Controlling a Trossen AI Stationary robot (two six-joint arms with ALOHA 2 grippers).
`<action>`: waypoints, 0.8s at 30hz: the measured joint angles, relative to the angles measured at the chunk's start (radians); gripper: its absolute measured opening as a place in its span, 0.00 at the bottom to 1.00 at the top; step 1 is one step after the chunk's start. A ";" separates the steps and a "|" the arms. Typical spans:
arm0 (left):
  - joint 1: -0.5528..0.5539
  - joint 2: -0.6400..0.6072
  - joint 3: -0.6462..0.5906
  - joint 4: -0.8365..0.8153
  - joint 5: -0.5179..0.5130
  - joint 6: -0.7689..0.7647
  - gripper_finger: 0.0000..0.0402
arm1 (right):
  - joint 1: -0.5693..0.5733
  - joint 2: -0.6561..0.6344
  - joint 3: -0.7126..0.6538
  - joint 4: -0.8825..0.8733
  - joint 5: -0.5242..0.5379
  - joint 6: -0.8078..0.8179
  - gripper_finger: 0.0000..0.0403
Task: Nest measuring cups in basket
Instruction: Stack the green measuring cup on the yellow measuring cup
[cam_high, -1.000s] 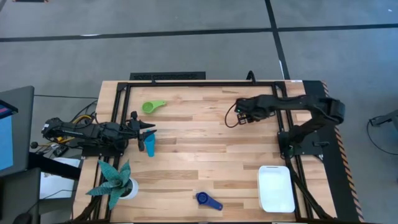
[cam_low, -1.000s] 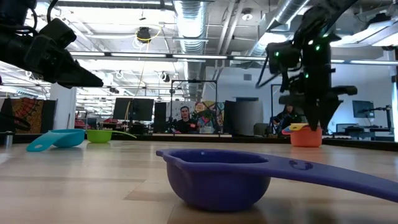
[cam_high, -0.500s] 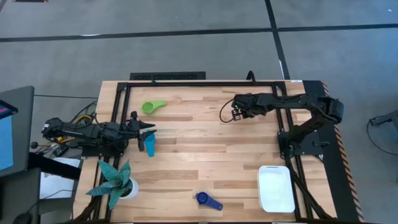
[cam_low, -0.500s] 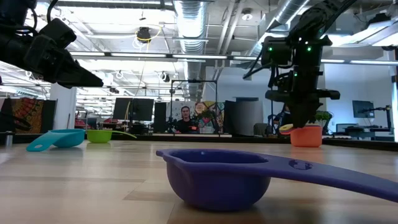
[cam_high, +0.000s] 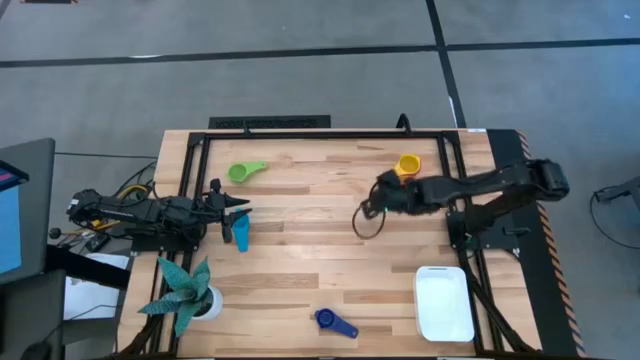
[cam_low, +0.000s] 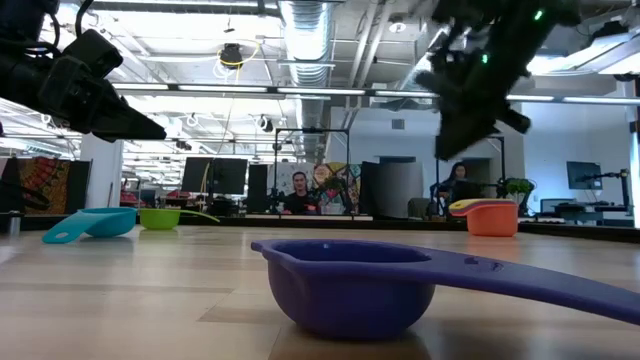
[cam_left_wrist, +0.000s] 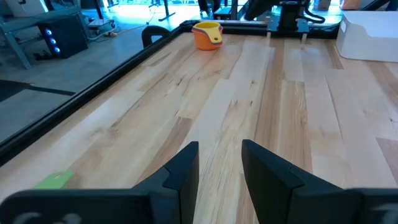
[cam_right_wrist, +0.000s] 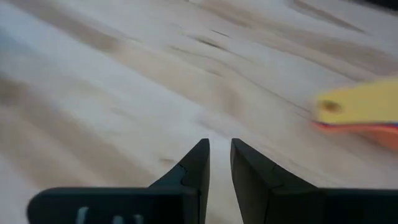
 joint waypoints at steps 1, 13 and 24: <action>0.000 0.000 0.000 0.000 0.000 0.000 0.28 | 0.035 0.007 0.000 0.049 0.025 -0.010 0.22; 0.000 0.000 0.000 0.000 0.000 0.000 0.28 | 0.198 0.089 0.001 0.581 -0.020 -0.369 0.22; 0.000 0.000 -0.004 0.068 0.037 -0.181 0.28 | 0.194 0.089 0.000 0.573 -0.036 -0.405 0.22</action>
